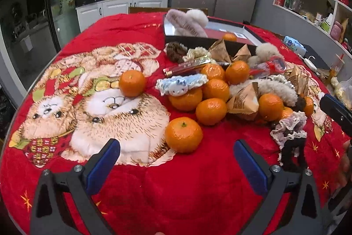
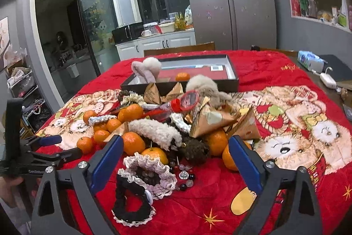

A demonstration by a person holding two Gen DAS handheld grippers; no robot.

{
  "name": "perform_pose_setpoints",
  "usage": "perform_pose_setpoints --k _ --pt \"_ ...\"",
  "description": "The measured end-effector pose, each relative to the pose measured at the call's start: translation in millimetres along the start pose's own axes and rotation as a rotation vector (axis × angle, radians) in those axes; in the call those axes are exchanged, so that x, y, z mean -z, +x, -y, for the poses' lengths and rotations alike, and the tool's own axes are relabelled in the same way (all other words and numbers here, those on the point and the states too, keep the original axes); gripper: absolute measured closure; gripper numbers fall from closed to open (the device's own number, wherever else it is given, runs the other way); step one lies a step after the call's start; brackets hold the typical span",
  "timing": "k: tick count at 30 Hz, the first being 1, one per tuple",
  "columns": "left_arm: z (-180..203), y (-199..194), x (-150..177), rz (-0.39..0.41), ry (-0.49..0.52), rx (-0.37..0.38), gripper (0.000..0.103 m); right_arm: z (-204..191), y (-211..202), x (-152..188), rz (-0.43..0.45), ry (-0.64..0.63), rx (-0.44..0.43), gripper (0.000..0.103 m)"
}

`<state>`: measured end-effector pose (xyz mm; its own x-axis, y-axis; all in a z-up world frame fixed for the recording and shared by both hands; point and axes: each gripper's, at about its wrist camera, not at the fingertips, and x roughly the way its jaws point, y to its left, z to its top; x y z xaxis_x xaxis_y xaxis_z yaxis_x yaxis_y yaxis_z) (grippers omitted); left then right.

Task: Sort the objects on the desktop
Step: 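Grasp a mandarin with the left gripper while the right gripper grasps the pink scrunchie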

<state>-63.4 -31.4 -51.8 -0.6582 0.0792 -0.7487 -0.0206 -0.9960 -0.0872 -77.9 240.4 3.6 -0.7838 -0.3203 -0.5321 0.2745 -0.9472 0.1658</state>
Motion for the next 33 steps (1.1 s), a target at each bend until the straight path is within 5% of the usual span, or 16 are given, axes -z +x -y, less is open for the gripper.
perform_pose_setpoints --k 12,18,30,33 --pt "-0.4 29.5 -9.4 -0.041 0.01 0.008 0.014 0.6 31.0 16.7 -0.128 -0.01 -0.053 0.029" --pt "-2.2 37.6 -12.7 -0.041 0.011 0.017 0.018 -2.3 34.8 19.7 -0.154 -0.003 -0.087 0.03" --pt "0.1 42.3 -12.4 -0.047 0.045 0.008 0.019 -7.6 36.9 25.2 -0.185 0.012 -0.154 0.043" --pt "-1.6 39.8 -12.0 -0.041 0.041 0.012 0.031 -12.4 37.3 27.0 -0.195 -0.006 -0.157 0.048"
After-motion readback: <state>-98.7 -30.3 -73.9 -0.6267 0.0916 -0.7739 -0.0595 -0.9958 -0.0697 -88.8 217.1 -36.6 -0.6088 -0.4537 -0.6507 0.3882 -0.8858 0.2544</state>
